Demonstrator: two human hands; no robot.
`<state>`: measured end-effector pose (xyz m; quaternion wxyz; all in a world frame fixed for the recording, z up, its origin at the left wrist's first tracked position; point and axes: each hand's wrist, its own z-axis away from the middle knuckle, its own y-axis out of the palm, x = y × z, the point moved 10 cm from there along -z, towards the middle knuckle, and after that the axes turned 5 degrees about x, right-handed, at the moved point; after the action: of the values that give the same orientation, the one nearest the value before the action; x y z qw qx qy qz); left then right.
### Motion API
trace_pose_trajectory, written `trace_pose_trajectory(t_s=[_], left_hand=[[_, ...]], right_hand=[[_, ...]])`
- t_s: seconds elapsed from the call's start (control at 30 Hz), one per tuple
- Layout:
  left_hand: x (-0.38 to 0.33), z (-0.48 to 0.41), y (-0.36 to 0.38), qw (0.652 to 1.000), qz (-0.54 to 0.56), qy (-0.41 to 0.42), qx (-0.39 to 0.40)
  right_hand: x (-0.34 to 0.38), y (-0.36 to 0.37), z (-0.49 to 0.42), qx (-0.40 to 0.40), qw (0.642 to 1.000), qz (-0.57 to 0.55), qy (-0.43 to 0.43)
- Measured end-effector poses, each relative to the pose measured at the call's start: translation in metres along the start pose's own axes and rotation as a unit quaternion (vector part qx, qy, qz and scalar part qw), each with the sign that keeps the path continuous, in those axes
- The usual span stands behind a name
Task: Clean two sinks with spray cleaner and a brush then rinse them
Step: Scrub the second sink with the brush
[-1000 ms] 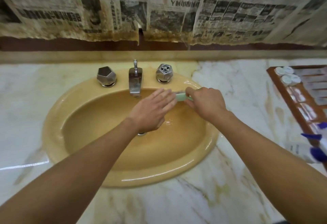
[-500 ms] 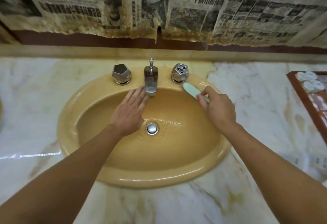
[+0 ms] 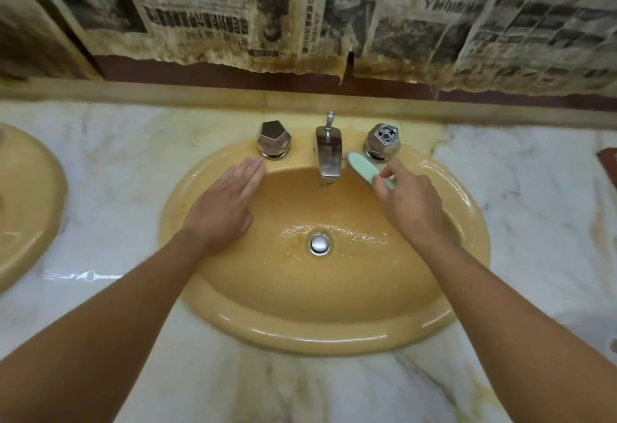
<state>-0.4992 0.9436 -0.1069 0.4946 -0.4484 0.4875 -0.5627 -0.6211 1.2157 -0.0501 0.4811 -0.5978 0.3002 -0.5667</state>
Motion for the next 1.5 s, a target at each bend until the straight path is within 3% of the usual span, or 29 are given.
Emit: trace_pose_trajectory(t_s=[0.13, 0.23, 0.4, 0.47, 0.53, 0.7, 0.87, 1.17, 1.33, 1.5], left_hand=[[0.012, 0.002, -0.003, 0.999, 0.043, -0.013, -0.005], [0.018, 0.005, -0.004, 0.997, 0.073, -0.025, -0.017], [0.026, 0.005, -0.007, 0.99, 0.119, -0.051, -0.046], [0.029, 0.005, -0.009, 0.987, 0.138, -0.062, -0.06], [0.032, 0.006, -0.013, 0.982, 0.157, -0.073, -0.075], [0.044, 0.015, -0.02, 0.956, 0.24, -0.127, -0.113], [0.049, 0.016, -0.017, 0.95, 0.256, -0.14, -0.111], [0.042, 0.013, -0.022, 0.954, 0.255, -0.12, -0.106], [0.063, 0.028, -0.023, 0.914, 0.31, -0.21, -0.155], [0.064, 0.026, -0.022, 0.922, 0.301, -0.194, -0.148]], right_hand=[[0.058, 0.034, 0.006, 0.018, 0.998, -0.036, -0.053], [0.075, 0.072, 0.016, 0.039, 0.99, -0.138, 0.006], [0.083, 0.094, 0.035, 0.006, 0.965, -0.263, 0.005], [0.076, 0.083, 0.037, -0.037, 0.972, -0.229, 0.039], [0.093, 0.08, 0.042, -0.041, 0.985, -0.165, 0.017], [0.178, 0.088, 0.039, 0.019, 0.995, -0.038, -0.091], [0.226, 0.074, 0.006, 0.054, 0.993, 0.059, -0.088], [0.17, 0.071, 0.051, 0.093, 0.996, -0.003, -0.004], [0.22, 0.078, 0.043, 0.185, 0.98, -0.064, -0.043], [0.246, 0.084, 0.013, 0.172, 0.982, -0.037, -0.069]])
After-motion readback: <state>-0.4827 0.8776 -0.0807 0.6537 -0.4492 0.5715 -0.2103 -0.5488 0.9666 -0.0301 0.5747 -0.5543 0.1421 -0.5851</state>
